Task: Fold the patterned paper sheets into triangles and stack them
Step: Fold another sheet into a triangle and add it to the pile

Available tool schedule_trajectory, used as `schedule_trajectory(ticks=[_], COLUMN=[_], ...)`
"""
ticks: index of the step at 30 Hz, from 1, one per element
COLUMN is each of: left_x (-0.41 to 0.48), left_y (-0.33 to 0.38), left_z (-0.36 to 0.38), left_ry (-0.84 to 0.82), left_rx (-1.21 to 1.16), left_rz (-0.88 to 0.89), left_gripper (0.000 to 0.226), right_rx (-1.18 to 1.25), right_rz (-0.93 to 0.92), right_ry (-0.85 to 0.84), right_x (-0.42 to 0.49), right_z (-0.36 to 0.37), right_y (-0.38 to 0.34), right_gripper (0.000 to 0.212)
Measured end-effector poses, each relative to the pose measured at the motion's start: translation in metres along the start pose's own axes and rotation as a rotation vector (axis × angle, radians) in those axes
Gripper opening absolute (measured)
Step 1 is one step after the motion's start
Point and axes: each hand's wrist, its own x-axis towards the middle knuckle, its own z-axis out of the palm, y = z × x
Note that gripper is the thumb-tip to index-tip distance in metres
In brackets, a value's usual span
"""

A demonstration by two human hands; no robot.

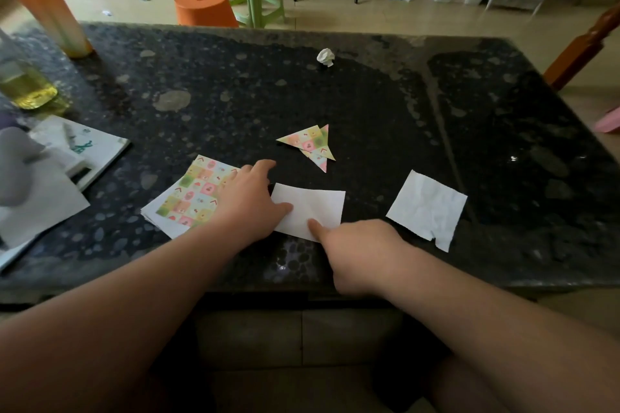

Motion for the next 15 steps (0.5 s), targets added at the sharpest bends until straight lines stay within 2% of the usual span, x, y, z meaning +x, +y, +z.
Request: schedule_trajectory(ticks=[4,6,7,9,10,12,15], left_x=[0.002,0.003,0.003,0.004,0.004,0.004,0.006], left_y=[0.001,0.001,0.002,0.003,0.003,0.002,-0.002], left_z=[0.0,0.002,0.002,0.002,0.002,0.002,0.001], left_ry=[-0.059,-0.044,-0.032,-0.026,-0.029,-0.033,-0.019], left_rx=[-0.099,-0.105,-0.102,-0.104,-0.109,-0.127,-0.137], left_rz=[-0.054,-0.06,-0.058,-0.047,-0.041,-0.035,-0.023], left_gripper=[0.092,0.093,0.093,0.094,0.094,0.095,0.096], right_rx=[0.13,0.175,0.214,0.298,0.32,0.377,0.551], right_rz=[0.02,0.051,0.073,0.133,0.16,0.177,0.222], right_ry=[-0.062,-0.079,-0.035,0.165,0.297,0.444,0.281], right_x=[0.018,0.025,0.03,0.04,0.045,0.057,0.067], right_z=[-0.022,-0.029,-0.03,-0.031,-0.03,-0.029,-0.033], right_y=[0.015,0.021,0.026,0.032,0.034,0.036,0.034], right_gripper=[0.086,0.076,0.064,0.038,0.036,0.052,0.077])
